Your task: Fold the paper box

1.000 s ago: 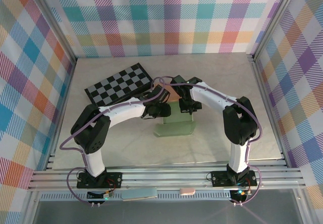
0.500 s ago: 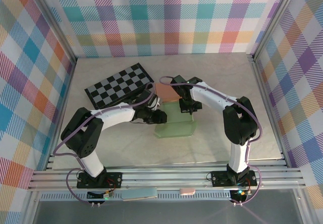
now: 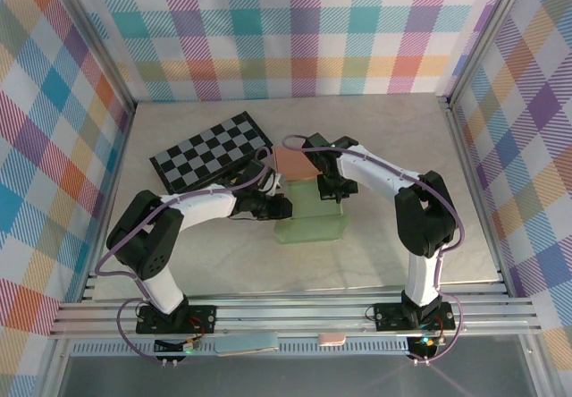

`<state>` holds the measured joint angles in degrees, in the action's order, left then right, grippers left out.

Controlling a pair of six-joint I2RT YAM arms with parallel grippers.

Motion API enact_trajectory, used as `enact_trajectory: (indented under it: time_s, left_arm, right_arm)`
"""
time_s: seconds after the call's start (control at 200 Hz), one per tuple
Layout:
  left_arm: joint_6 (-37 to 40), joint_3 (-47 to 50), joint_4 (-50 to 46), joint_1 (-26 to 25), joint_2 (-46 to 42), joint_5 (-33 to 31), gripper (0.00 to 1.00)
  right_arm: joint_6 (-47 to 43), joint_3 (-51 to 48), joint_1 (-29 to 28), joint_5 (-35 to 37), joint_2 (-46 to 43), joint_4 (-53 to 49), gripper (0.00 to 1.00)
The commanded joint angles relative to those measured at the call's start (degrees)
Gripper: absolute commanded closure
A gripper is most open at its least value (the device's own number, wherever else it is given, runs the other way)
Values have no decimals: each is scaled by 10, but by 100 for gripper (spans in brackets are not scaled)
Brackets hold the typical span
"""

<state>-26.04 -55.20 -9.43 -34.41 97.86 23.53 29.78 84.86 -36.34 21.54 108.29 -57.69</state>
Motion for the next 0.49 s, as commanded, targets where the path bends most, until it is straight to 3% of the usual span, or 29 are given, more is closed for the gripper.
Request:
enact_trajectory:
  time_s: [0.0,0.305,0.49]
  left_arm:
    - [6,-9,17,8,12,15,79]
    - [9,-17,13,-2,25,5,90]
    - [12,-38,-45,-28,28,-88,100]
  right_arm:
    - [-4,7,0,-4,6,-5,100]
    - [-6,11,0,-4,9,-6,100]
    - [-4,11,0,-3,6,-7,100]
